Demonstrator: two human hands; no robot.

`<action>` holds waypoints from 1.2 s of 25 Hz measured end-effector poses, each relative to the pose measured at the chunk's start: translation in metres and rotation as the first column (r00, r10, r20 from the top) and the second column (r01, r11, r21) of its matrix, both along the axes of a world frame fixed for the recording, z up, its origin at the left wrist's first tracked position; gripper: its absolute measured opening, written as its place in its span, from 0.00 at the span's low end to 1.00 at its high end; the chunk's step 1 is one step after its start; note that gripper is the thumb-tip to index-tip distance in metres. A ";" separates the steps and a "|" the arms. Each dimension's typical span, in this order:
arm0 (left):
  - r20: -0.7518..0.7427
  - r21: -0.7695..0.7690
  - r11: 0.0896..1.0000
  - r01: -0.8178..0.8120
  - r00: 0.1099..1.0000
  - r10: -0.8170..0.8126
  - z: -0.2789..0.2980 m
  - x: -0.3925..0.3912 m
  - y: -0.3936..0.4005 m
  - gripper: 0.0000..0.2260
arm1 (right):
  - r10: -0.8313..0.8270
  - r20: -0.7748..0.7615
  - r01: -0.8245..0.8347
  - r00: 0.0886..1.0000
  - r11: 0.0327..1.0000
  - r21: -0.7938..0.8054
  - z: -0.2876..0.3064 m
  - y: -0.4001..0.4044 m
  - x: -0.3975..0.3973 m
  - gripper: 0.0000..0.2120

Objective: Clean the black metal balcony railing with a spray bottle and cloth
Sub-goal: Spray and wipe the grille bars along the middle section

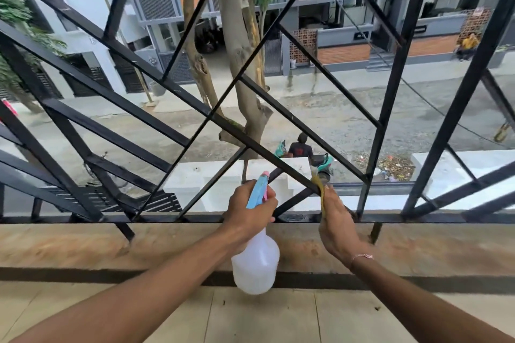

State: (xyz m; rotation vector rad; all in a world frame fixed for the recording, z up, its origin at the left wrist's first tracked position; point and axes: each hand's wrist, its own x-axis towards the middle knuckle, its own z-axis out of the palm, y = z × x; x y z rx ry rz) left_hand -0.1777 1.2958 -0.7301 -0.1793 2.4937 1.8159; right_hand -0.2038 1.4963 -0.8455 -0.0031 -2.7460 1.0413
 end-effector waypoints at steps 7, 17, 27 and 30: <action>0.007 -0.022 0.999 0.026 1.000 -0.026 -0.008 -0.008 0.009 0.02 | 0.168 -0.136 -0.178 0.976 0.982 -0.068 0.082 -0.048 -0.022 0.26; 0.043 -0.002 0.999 0.045 0.998 -0.044 -0.016 -0.005 0.013 0.02 | 0.215 0.001 -0.215 0.977 0.974 0.073 0.012 0.005 0.004 0.45; 0.035 0.018 0.998 0.068 0.997 -0.068 -0.013 -0.001 0.024 0.03 | -0.101 0.165 0.110 0.981 0.993 -0.046 0.015 0.025 0.012 0.21; 0.023 0.006 0.998 0.063 0.998 -0.063 -0.010 -0.003 0.021 0.02 | -0.153 0.128 0.153 0.980 0.988 0.004 0.026 0.000 0.000 0.11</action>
